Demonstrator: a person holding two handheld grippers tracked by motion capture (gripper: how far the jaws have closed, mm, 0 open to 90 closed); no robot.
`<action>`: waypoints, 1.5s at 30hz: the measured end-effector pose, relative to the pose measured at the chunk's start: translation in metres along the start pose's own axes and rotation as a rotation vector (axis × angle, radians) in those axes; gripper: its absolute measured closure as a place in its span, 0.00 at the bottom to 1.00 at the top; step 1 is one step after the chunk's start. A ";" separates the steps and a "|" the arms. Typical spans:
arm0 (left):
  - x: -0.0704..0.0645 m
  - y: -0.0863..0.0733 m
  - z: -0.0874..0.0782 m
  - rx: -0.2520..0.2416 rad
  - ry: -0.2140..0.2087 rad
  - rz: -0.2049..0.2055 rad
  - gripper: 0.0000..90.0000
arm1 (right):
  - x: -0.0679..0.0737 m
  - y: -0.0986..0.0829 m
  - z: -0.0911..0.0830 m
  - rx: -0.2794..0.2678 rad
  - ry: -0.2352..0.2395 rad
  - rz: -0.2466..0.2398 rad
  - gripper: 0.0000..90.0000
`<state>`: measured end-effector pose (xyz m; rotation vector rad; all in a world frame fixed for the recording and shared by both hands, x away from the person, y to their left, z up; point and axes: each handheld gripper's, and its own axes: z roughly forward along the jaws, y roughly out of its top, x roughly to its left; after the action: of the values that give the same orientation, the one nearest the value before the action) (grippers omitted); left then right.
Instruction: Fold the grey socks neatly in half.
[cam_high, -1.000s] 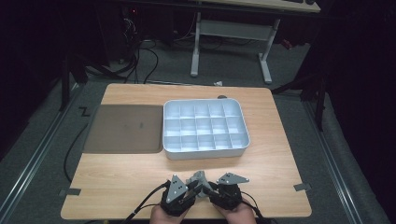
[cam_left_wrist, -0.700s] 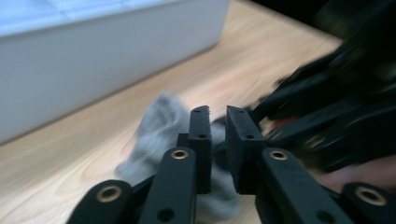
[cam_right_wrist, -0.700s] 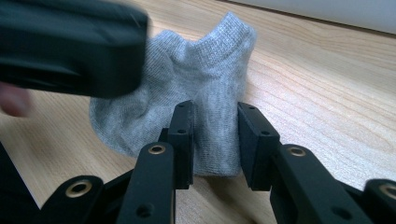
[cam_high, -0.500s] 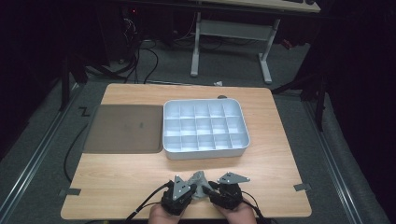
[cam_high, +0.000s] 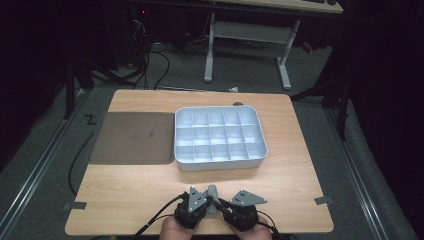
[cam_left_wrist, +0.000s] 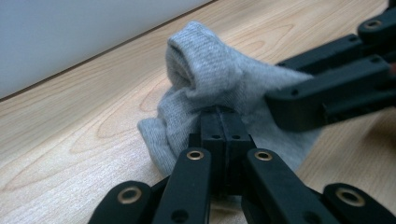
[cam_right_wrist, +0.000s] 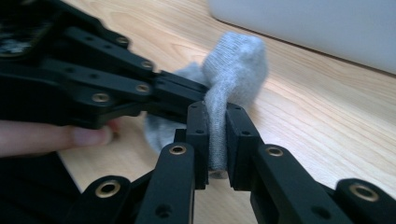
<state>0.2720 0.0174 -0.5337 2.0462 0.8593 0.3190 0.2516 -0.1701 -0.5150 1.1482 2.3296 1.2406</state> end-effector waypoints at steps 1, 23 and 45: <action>0.000 0.000 0.000 0.000 0.000 -0.002 1.00 | 0.002 0.000 0.000 -0.002 0.005 -0.004 0.91; 0.003 0.001 0.001 0.004 -0.027 -0.018 1.00 | -0.030 -0.003 0.007 0.066 -0.099 0.021 1.00; 0.010 0.003 0.001 -0.022 -0.080 -0.093 0.91 | -0.013 -0.001 0.005 0.015 -0.010 0.008 1.00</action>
<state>0.2810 0.0220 -0.5332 1.9778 0.8946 0.1935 0.2624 -0.1777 -0.5205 1.1675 2.3332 1.2196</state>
